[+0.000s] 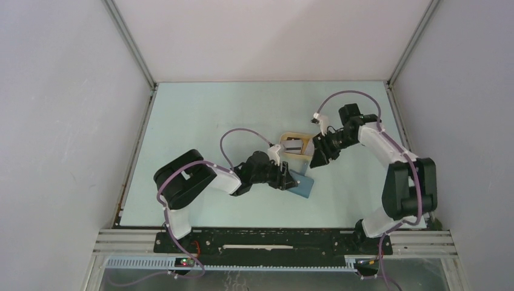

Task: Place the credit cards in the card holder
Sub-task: Reset both arms

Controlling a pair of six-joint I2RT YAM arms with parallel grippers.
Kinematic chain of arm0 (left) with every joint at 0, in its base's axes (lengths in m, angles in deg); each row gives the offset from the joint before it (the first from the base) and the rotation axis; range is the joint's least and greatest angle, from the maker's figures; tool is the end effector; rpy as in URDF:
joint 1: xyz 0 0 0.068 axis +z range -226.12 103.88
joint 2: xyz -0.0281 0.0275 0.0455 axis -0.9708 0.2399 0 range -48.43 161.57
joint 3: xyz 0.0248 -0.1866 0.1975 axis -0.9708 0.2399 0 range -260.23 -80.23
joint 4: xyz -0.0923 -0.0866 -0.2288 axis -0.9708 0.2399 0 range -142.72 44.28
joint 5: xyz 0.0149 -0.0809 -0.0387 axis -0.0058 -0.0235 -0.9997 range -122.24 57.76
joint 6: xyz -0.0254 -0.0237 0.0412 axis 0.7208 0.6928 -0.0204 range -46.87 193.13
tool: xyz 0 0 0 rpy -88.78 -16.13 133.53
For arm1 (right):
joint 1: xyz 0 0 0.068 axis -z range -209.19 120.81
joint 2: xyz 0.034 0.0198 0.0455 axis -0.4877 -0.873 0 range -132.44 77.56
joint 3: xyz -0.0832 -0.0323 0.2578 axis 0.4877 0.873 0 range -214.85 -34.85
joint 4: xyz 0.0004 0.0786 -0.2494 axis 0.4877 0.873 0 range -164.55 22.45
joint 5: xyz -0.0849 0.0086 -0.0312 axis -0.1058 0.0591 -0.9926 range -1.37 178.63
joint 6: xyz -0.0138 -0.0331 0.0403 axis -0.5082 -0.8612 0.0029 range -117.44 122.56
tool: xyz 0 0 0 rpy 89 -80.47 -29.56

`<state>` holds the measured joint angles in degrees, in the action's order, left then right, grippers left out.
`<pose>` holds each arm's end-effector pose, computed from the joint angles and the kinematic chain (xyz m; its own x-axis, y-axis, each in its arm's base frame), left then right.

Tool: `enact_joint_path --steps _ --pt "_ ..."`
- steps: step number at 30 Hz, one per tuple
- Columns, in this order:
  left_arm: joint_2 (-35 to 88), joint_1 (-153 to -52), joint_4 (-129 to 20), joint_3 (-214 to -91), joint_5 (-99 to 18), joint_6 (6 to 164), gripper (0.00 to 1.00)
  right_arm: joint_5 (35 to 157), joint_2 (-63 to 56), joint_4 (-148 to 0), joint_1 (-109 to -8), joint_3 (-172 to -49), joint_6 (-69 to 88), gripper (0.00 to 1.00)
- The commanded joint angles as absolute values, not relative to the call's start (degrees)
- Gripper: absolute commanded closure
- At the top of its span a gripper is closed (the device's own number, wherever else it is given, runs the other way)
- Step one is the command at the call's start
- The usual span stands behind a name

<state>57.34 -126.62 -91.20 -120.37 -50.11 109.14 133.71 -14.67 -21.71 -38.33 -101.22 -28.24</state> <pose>0.2100 -0.2719 0.1199 -0.7687 0.0527 -0.6374 0.5638 0.5263 -0.6365 0.2886 0.0720 0.2271 -0.7039 -0.4796 -0.5239 -0.7099 0.5001 0.4960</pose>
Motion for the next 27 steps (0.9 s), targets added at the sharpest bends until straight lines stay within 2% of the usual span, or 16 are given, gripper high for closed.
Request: enact_joint_path --steps 1,3,4,5,6,7,9,13,19,27 --pt "58.1 -126.7 -89.5 -122.5 -48.7 107.3 0.43 137.0 -3.9 -25.9 -37.7 -98.3 -34.2 0.44" --pt "58.5 -126.7 -89.4 -122.8 -49.1 107.2 0.45 140.9 2.4 -30.0 -37.5 -94.0 -39.4 0.42" --pt "58.6 -126.7 -89.4 -122.8 -49.5 107.2 0.47 143.4 5.5 -31.8 -37.5 -91.6 -42.7 0.35" --pt "58.7 -126.7 -89.4 -122.8 -49.8 107.0 0.52 144.9 7.7 -34.5 -37.7 -88.7 -43.7 0.23" --pt "58.6 -126.9 -89.5 -122.7 -50.2 106.6 0.56 145.6 9.4 -37.2 -37.9 -86.4 -42.9 0.05" --pt "58.5 -127.2 -89.6 -122.6 -50.4 106.3 0.61 146.2 8.9 -37.3 -38.3 -84.8 -43.0 0.01" --pt "58.0 -127.9 -89.6 -122.2 -50.2 105.5 0.66 146.7 5.2 -32.6 -39.1 -85.6 -45.9 0.01" --pt "57.6 -128.5 -89.6 -121.9 -49.9 104.7 0.71 147.0 -1.1 -28.4 -36.2 -89.9 -43.9 0.11" --pt "57.5 -129.1 -90.0 -122.1 -50.9 103.7 0.76 144.1 -5.9 -26.6 -32.2 -92.7 -41.4 0.13" --pt "57.6 -130.1 -90.0 -122.7 -53.6 101.9 0.78 144.1 -14.6 -22.0 -28.0 -95.8 -43.6 0.28"
